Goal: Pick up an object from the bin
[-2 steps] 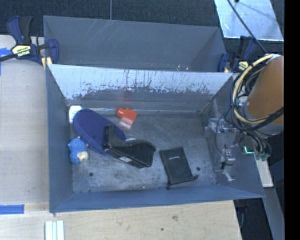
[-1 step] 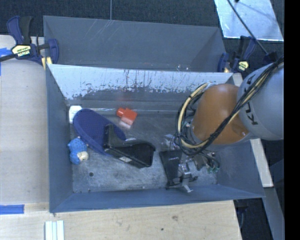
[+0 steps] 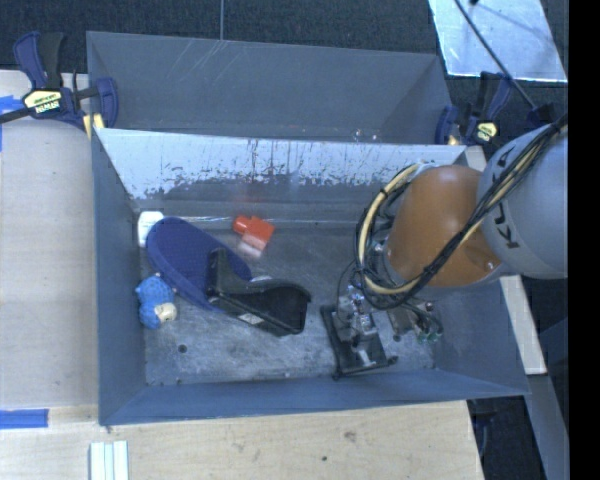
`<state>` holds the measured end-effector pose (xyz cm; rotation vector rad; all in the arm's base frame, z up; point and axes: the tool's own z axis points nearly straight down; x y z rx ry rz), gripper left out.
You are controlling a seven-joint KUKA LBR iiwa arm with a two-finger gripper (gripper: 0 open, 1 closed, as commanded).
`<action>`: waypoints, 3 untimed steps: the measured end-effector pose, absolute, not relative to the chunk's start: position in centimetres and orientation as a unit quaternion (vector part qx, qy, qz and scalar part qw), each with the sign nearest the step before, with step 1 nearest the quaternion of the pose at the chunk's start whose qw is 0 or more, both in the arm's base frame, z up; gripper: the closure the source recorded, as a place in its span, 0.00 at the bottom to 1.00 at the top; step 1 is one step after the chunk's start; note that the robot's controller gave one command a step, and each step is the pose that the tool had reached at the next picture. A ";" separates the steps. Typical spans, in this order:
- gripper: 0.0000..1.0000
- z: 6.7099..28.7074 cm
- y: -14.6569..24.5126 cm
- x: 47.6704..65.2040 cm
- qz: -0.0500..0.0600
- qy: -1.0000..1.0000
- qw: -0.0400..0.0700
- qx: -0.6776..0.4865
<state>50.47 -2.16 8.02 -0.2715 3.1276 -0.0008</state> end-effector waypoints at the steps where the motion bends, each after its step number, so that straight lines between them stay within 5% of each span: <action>1: 0.00 8.0 -2.2 50.5 0.000 0.996 0.001 -0.087; 2: 1.00 8.0 -2.1 50.5 0.000 0.996 0.001 -0.087; 3: 0.00 8.0 -2.1 50.5 0.000 0.996 0.001 -0.087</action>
Offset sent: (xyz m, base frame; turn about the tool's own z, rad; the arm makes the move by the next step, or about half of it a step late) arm 0.0000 0.0000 0.0000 0.0000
